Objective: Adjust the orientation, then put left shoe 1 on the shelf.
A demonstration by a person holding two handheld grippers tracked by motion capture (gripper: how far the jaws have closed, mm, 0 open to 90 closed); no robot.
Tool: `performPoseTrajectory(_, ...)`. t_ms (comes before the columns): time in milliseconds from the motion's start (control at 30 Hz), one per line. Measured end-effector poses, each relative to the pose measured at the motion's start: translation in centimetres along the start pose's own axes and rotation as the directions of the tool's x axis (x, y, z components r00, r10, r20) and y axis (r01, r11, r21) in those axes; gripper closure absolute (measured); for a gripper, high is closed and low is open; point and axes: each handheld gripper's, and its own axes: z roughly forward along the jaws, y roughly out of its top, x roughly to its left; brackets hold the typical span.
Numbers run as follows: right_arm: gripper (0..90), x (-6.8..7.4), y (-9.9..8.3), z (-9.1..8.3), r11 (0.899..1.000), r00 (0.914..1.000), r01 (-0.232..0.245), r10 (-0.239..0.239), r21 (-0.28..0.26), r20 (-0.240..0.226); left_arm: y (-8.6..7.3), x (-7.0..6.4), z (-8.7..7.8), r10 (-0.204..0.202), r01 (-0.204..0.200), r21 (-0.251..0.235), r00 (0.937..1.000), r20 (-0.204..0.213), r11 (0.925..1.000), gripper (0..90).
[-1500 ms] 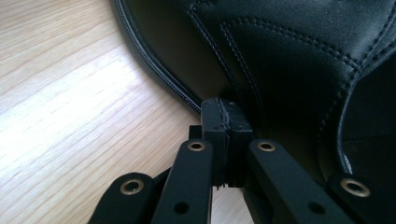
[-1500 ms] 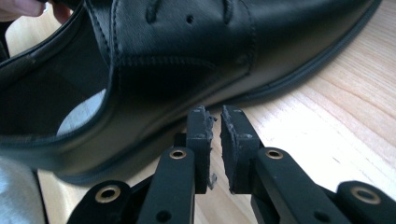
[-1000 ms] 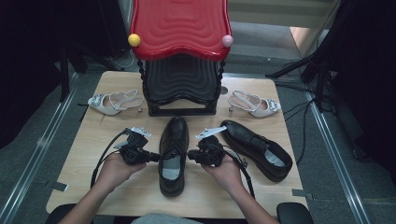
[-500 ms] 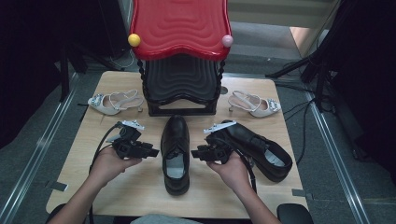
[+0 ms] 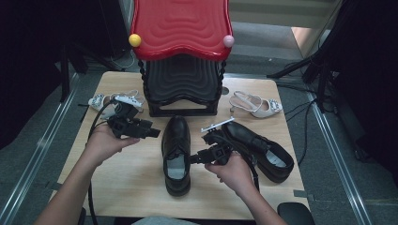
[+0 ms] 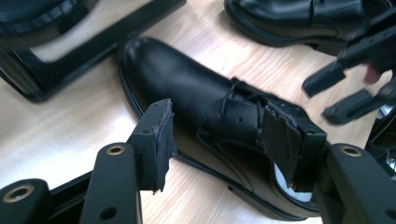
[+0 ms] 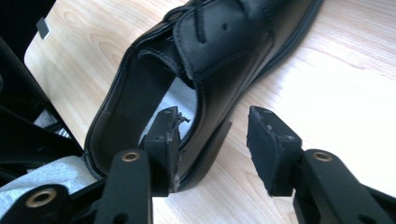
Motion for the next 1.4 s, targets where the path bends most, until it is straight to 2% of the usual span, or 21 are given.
performPoseTrajectory(33, 56.8, 0.1, 0.1, 0.1, 1.0, 1.0, 0.002, -0.002, 0.006, -0.003, 0.6, -0.1, -0.4, 0.029, -0.028, 0.003, 0.9991, -0.032, 0.9996, 43.8)
performPoseTrajectory(67, 56.8, 0.2, 0.2, 0.2, 1.0, 0.9999, 0.01, -0.01, 0.01, -0.01, 1.1, -0.1, -0.6, 0.044, -0.044, 0.004, 0.9981, -0.044, 0.999, 43.8)
performPoseTrajectory(233, 54.0, 0.6, 0.3, 0.8, 1.0, 0.9998, 0.01, -0.009, 0.022, -0.017, 3.0, -0.1, -1.8, 0.053, -0.053, -0.028, 0.9986, -0.004, 0.9982, 46.9)
performPoseTrajectory(300, 50.9, 0.7, 0.4, 0.9, 1.0, 1.0, -0.005, 0.005, 0.025, -0.008, 3.6, 0.0, -2.2, 0.067, -0.067, -0.047, 0.9977, -0.012, 0.9966, 53.9)
performPoseTrajectory(367, 51.1, 0.6, 0.7, 1.1, 0.996, 0.9984, -0.051, 0.052, 0.067, -0.021, 4.4, 0.1, -2.6, 0.063, -0.064, -0.045, 0.9978, -0.02, 0.997, 58.8)
performPoseTrajectory(400, 50.3, 0.5, 0.7, 1.4, 0.995, 0.9979, -0.062, 0.063, 0.079, -0.014, 4.6, 0.1, -2.7, 0.063, -0.064, -0.039, 0.9979, -0.015, 0.9972, 63.1)
performPoseTrajectory(467, 48.5, 0.6, 0.8, 1.8, 0.993, 0.9967, -0.081, 0.081, 0.085, 0.001, 5.2, 0.1, -3.3, 0.069, -0.069, -0.061, 0.9976, 0.0, 0.9957, 69.1)
performPoseTrajectory(500, 48.1, 0.7, 0.8, 2.0, 0.993, 0.9966, -0.082, 0.082, 0.089, 0.008, 5.5, 0.1, -3.5, 0.073, -0.072, -0.073, 0.9973, 0.01, 0.9947, 71.7)
performPoseTrajectory(633, 48.4, 1.0, 0.9, 2.7, 0.99, 0.9958, -0.09, 0.087, 0.105, 0.026, 6.0, -0.4, -4.2, 0.102, -0.101, -0.106, 0.9948, -0.001, 0.9892, 79.4)
performPoseTrajectory(767, 49.4, 1.0, 0.9, 3.1, 0.989, 0.9946, -0.099, 0.095, 0.111, 0.041, 6.0, -0.7, -4.7, 0.122, -0.123, -0.128, 0.9923, -0.021, 0.9841, 81.9)
performPoseTrajectory(867, 51.9, 0.9, 0.9, 3.6, 0.987, 0.9936, -0.109, 0.104, 0.121, 0.044, 6.4, -0.5, -4.9, 0.116, -0.118, -0.141, 0.993, -0.02, 0.983, 83.8)
performPoseTrajectory(933, 53.6, 0.8, 0.9, 4.0, 0.984, 0.9929, -0.115, 0.109, 0.136, 0.046, 6.9, -0.6, -5.0, 0.126, -0.129, -0.134, 0.9915, -0.031, 0.9825, 84.0)
performPoseTrajectory(1067, 58.3, 0.5, 0.9, 4.8, 0.976, 0.9898, -0.139, 0.132, 0.17, 0.053, 8.2, -0.3, -5.7, 0.128, -0.133, -0.148, 0.9908, -0.044, 0.98, 84.0)
performPoseTrajectory(1200, 61.7, 0.3, 1.0, 5.4, 0.964, 0.9837, -0.18, 0.176, 0.196, 0.037, 10.0, 0.1, -6.3, 0.124, -0.131, -0.152, 0.9909, -0.053, 0.9797, 84.5)
performPoseTrajectory(1300, 64.5, 0.2, 1.1, 5.8, 0.957, 0.9807, -0.196, 0.192, 0.213, 0.037, 11.1, 0.1, -7.0, 0.12, -0.129, -0.155, 0.9904, -0.069, 0.9794, 84.7)
performPoseTrajectory(1400, 66.5, 0.1, 1.1, 6.4, 0.954, 0.9819, -0.189, 0.183, 0.231, 0.047, 12.3, 0.2, -7.8, 0.112, -0.123, -0.167, 0.9908, -0.077, 0.9782, 84.8)
